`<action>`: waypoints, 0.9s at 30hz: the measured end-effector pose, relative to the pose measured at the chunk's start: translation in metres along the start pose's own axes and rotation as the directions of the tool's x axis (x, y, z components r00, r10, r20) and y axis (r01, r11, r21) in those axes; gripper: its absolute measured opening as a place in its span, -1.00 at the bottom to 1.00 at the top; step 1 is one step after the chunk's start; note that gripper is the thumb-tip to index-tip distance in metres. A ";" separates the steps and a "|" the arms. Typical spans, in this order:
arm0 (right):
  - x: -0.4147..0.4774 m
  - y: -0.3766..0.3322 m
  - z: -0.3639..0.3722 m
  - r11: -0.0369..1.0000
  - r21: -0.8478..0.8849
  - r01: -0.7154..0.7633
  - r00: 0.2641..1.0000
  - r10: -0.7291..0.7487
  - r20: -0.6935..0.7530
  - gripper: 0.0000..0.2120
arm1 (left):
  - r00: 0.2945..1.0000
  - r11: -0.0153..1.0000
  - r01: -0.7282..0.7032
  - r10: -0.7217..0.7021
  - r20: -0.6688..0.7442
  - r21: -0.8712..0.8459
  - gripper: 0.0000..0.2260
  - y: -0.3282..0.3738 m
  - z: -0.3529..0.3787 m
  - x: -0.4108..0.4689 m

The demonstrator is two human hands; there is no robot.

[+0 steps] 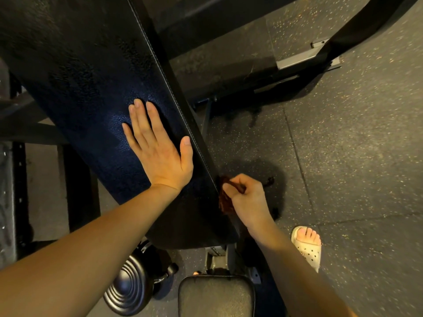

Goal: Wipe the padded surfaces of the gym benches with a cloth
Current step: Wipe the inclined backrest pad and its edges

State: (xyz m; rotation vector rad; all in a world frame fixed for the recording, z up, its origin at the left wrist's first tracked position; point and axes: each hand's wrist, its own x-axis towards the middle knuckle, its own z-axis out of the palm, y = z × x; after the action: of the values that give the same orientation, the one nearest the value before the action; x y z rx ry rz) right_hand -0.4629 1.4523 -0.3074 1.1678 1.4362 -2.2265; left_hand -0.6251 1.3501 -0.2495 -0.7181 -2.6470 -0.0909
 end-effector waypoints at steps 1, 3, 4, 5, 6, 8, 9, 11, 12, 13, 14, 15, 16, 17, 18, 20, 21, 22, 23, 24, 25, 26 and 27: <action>-0.002 0.008 -0.001 1.000 -0.013 -0.021 1.000 0.021 -0.007 -0.93 | 1.000 1.000 0.000 0.000 -0.002 0.001 -0.27 0.000 0.000 0.000; -0.013 0.034 -0.008 0.984 -0.088 -0.157 0.988 0.156 -0.019 -0.93 | 1.000 1.000 0.002 -0.002 -0.001 0.001 -0.27 0.000 0.000 0.000; -0.018 0.044 -0.012 0.963 -0.131 -0.237 0.971 0.237 -0.019 -0.93 | 1.000 1.000 0.003 -0.003 0.002 0.002 -0.27 0.000 0.000 0.000; -0.020 0.047 -0.015 0.945 -0.177 -0.274 0.961 0.275 -0.020 -0.94 | 1.000 1.000 0.005 -0.005 0.004 0.006 -0.27 0.000 0.000 -0.001; -0.016 0.044 -0.016 0.944 -0.199 -0.264 0.964 0.264 -0.027 -0.94 | 1.000 1.000 0.005 -0.005 0.003 0.011 -0.27 0.000 0.000 -0.001; -0.004 0.019 -0.012 0.980 -0.118 -0.161 0.987 0.160 -0.017 -0.93 | 1.000 1.000 0.002 -0.002 0.003 0.014 -0.27 0.000 0.000 -0.001; 0.000 0.002 -0.007 0.994 -0.037 -0.099 0.995 0.099 -0.003 -0.93 | 1.000 1.000 0.001 -0.002 0.007 0.018 -0.27 -0.001 0.000 -0.001; 0.006 -0.018 0.003 0.998 0.064 -0.003 1.000 0.003 -0.009 -0.92 | 1.000 1.000 0.004 -0.004 0.018 0.026 -0.27 -0.001 0.000 -0.002; 0.005 -0.017 0.006 0.998 0.067 0.019 1.000 -0.018 -0.017 -0.92 | 1.000 1.000 0.004 -0.005 0.028 0.026 -0.28 -0.002 0.000 -0.002; 0.000 -0.009 0.006 0.999 0.038 0.017 1.000 -0.017 -0.026 -0.92 | 0.999 1.000 0.005 -0.006 0.039 0.027 -0.28 -0.002 0.000 -0.002; -0.004 0.006 0.003 1.000 -0.011 -0.013 0.999 0.013 -0.034 -0.92 | 0.999 0.999 0.006 -0.008 0.050 0.032 -0.28 -0.003 0.000 -0.003; -0.010 0.024 -0.002 0.994 -0.080 -0.070 0.997 0.068 -0.037 -0.92 | 0.998 0.999 0.009 -0.011 0.061 0.039 -0.28 -0.003 0.000 -0.003; -0.016 0.041 -0.009 0.977 -0.162 -0.139 0.990 0.135 -0.033 -0.92 | 0.997 0.999 0.011 -0.014 0.074 0.045 -0.27 -0.003 -0.001 -0.003; -0.022 0.054 -0.016 0.949 -0.246 -0.197 0.980 0.197 -0.023 -0.92 | 0.996 0.999 0.011 -0.016 0.088 0.052 -0.27 -0.003 -0.002 -0.003; -0.024 0.062 -0.022 0.915 -0.335 -0.224 0.973 0.229 -0.026 -0.92 | 0.994 0.998 0.013 -0.019 0.106 0.055 -0.27 -0.003 -0.004 -0.002; -0.026 0.059 -0.030 0.874 -0.450 -0.185 0.982 0.177 -0.062 -0.91 | 0.985 0.998 0.022 -0.031 0.172 0.056 -0.25 -0.001 -0.009 0.000; -0.027 0.051 -0.033 0.878 -0.454 -0.152 0.988 0.121 -0.098 -0.89 | 0.976 0.997 0.028 -0.042 0.215 0.069 -0.23 -0.001 -0.013 0.000; -0.031 0.037 -0.034 0.894 -0.433 -0.118 0.989 0.066 -0.133 -0.87 | 0.965 0.996 0.029 -0.051 0.256 0.089 -0.22 0.000 -0.017 0.001; -0.034 0.023 -0.034 0.911 -0.404 -0.078 0.987 0.015 -0.157 -0.85 | 0.954 0.994 0.025 -0.055 0.296 0.103 -0.21 0.000 -0.023 0.001; -0.038 0.007 -0.034 0.924 -0.382 -0.028 0.985 -0.040 -0.169 -0.85 | 0.943 0.995 0.024 -0.055 0.329 0.097 -0.21 0.000 -0.030 0.002; -0.044 -0.009 -0.032 0.927 -0.375 0.016 0.983 -0.084 -0.166 -0.86 | 0.932 0.996 0.028 -0.055 0.358 0.079 -0.21 0.000 -0.038 0.004; -0.051 -0.025 -0.028 0.919 -0.390 0.052 0.982 -0.118 -0.146 -0.87 | 0.920 0.998 0.034 -0.053 0.388 0.056 -0.21 0.000 -0.048 0.005; -0.059 -0.041 -0.024 0.907 -0.411 0.093 0.981 -0.153 -0.116 -0.87 | 0.906 0.999 0.038 -0.046 0.421 0.027 -0.21 0.000 -0.060 0.006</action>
State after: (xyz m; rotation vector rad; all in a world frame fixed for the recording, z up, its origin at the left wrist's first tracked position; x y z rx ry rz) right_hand -0.4366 1.4804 -0.2428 1.1386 1.9633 -1.8133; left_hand -0.6085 1.3437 -0.1922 -0.7442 -3.0708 0.0878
